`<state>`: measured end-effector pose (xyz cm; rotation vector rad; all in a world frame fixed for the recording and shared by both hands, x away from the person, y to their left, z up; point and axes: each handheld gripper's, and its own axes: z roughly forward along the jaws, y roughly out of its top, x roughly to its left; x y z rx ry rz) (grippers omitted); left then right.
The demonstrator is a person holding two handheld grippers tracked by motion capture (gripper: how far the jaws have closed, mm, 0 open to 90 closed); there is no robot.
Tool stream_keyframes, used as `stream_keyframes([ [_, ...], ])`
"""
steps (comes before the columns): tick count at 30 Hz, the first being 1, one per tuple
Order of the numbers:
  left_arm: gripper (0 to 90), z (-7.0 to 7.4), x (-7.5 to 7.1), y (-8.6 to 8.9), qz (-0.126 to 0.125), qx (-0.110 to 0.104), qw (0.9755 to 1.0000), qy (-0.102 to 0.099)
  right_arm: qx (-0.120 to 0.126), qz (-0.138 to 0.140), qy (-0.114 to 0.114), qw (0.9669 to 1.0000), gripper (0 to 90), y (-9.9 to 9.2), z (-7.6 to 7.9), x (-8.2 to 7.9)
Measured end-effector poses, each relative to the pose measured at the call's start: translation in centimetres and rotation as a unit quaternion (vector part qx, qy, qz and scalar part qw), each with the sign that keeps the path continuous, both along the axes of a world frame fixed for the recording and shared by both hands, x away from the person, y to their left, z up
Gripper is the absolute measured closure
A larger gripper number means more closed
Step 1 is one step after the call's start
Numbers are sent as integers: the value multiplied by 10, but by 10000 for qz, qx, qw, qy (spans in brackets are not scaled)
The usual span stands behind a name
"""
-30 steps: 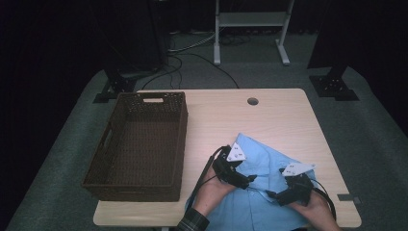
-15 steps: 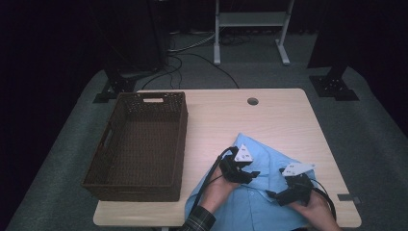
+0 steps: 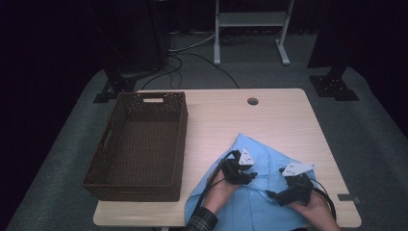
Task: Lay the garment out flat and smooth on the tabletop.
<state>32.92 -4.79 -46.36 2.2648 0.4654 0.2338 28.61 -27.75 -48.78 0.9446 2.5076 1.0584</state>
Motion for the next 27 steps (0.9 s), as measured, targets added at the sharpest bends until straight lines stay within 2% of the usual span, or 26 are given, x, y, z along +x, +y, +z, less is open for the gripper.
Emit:
stream_keyframes([
  [4, 671, -6, -1, -2, -32, 89, 10000, -1, 1, -1, -3, 10000, 0, 0, 0, 0],
  [10, 889, -9, -4, -6, -72, 168, 9998, -23, -6, 9, -10, 10000, 0, 0, 0, 0],
  [14, 900, -8, -3, -6, -12, 118, 9999, 47, -7, 5, -7, 10000, 0, 0, 0, 0],
  [22, 900, 3, -2, -2, 72, -223, 9996, 147, -10, -3, -5, 10000, 0, 0, 0, 0],
  [27, 900, 15, -2, 1, 98, -414, 9990, 117, -8, -16, -4, 10000, 0, 0, 0, 0],
])
